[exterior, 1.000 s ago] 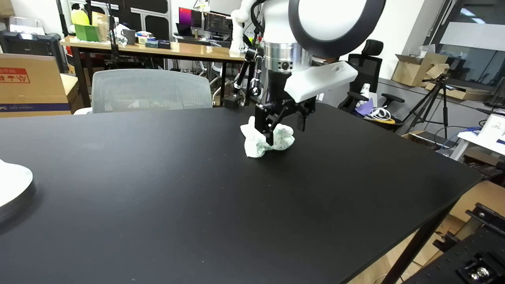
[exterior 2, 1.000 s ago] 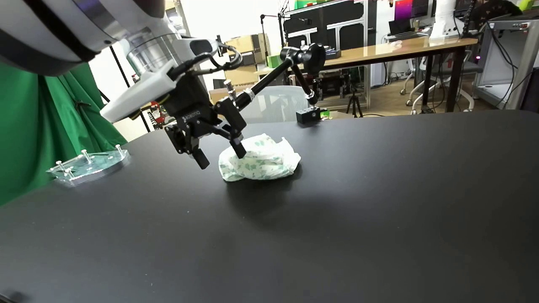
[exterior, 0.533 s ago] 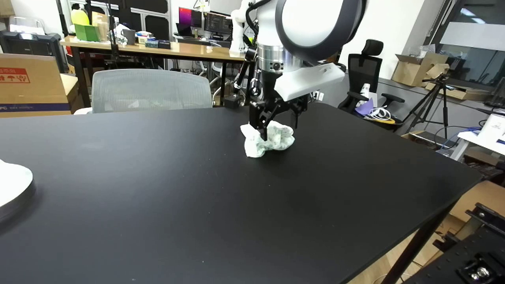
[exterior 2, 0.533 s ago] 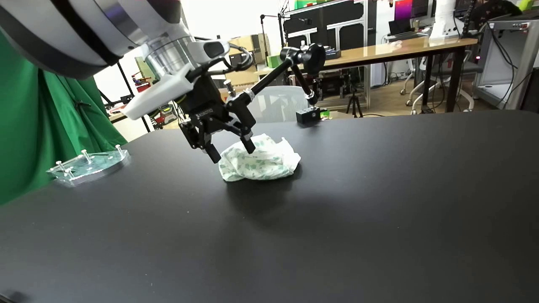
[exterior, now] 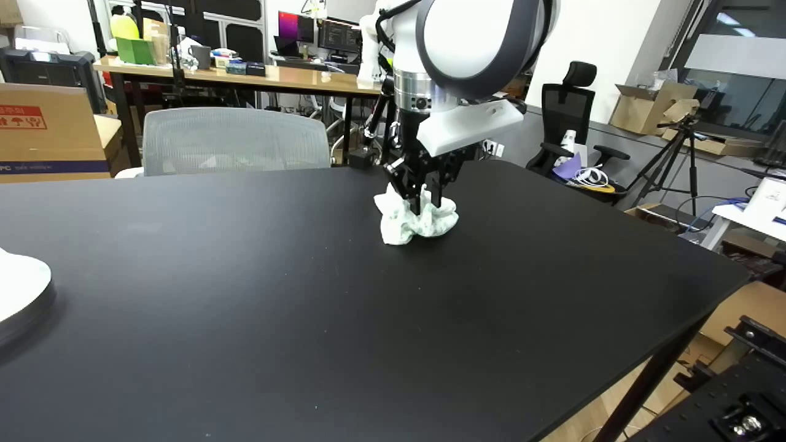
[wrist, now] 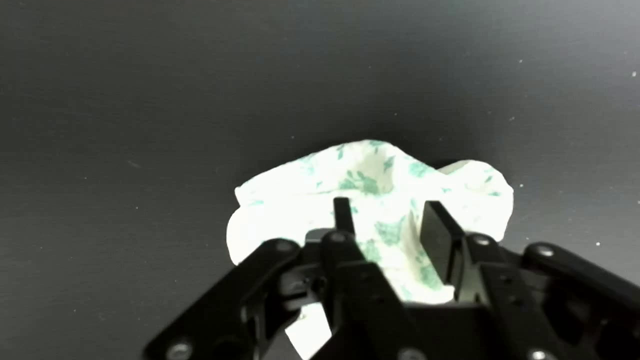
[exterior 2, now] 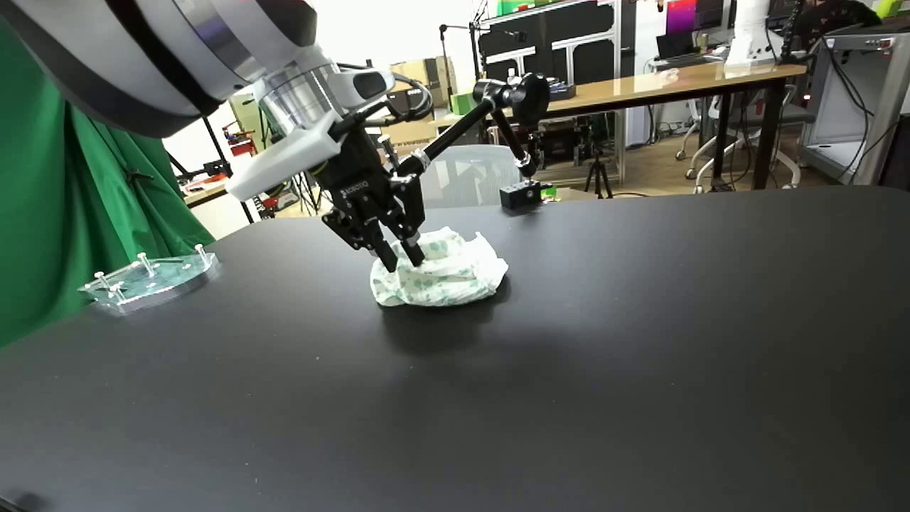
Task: Hang the white cloth on the black stand
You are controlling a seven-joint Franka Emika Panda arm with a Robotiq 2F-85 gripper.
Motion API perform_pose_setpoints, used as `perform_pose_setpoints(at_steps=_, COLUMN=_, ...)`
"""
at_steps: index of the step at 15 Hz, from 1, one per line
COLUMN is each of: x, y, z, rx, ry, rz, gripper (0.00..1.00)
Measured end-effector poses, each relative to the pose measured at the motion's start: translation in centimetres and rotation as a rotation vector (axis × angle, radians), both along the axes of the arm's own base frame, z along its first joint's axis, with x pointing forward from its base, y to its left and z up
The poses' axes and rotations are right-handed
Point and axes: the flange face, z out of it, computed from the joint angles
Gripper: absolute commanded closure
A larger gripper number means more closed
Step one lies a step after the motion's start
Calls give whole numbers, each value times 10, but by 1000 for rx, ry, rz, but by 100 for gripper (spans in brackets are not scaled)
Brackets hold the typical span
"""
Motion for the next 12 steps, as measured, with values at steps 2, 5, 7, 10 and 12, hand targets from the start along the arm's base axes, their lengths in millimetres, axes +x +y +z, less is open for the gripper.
perform_pose_setpoints(at_steps=2, x=2, y=-1, z=0, rx=7, ry=-2, rz=-5, gripper=100)
perform_pose_setpoints(at_steps=5, x=6, y=-2, z=4, rx=14, ry=-13, rz=3, gripper=100)
perform_pose_setpoints(at_steps=7, x=11, y=-3, z=15, rx=17, ry=-29, rz=18, gripper=100)
perform_pose_setpoints(at_steps=10, x=18, y=-1, z=51, rx=1, ry=-57, rz=58, gripper=100)
perform_pose_setpoints(at_steps=12, x=20, y=3, z=83, rx=-15, ry=-70, rz=92, gripper=100)
